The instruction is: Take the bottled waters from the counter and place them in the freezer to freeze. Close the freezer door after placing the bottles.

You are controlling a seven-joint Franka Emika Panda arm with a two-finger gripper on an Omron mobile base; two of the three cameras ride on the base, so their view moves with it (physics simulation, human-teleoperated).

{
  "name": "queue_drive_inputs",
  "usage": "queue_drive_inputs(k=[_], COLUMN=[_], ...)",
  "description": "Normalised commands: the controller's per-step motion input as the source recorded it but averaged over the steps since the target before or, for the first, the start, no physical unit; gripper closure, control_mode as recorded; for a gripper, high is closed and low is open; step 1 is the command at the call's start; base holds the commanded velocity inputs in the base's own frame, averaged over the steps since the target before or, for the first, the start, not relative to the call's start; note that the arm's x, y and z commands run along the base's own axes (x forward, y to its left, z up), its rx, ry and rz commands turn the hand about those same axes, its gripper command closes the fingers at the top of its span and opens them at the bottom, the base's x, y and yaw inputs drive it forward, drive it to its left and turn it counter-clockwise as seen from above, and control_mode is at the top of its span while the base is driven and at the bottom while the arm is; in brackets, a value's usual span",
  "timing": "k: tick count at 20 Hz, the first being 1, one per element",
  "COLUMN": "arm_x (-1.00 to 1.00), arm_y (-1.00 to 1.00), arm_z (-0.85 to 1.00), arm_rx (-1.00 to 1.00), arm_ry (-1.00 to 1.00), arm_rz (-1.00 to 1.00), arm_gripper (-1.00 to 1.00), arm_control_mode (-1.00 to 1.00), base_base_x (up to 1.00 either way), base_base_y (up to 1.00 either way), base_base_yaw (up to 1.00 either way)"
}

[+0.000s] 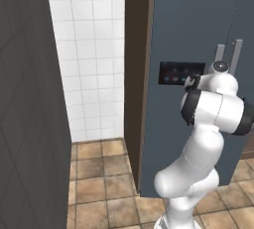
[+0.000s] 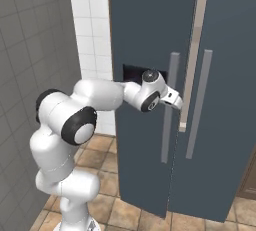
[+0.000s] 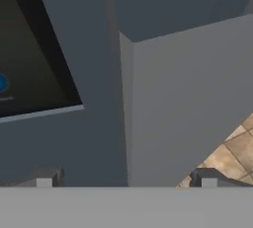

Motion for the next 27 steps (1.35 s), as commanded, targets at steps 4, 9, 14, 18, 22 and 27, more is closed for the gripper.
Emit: queue_drive_inputs(k=[4, 9, 14, 18, 22, 27], arm_x=[0.45, 0.46, 0.27, 0.21, 0.29, 0.25], arm_y=[-0.28, -0.39, -0.28, -0.16, -0.04, 0.0], arm_z=[0.0, 0.0, 0.0, 0.0, 0.0, 0.0], arm_rx=[0.06, 0.08, 0.04, 0.0, 0.0, 0.0], arm_ry=[0.0, 0.0, -0.05, -0.07, -0.02, 0.0], arm_rz=[0.11, 0.15, 0.15, 0.12, 0.07, 0.0], arm_gripper=[-1.0, -1.0, -1.0, -1.0, -1.0, -1.0], arm_control_mode=[-1.0, -1.0, -1.0, -1.0, -1.0, -1.0], base_base_x=[0.0, 0.0, 0.0, 0.0, 0.0, 0.0], base_base_y=[0.0, 0.0, 0.0, 0.0, 0.0, 0.0], base_base_yaw=[0.0, 0.0, 0.0, 0.0, 0.0, 0.0])
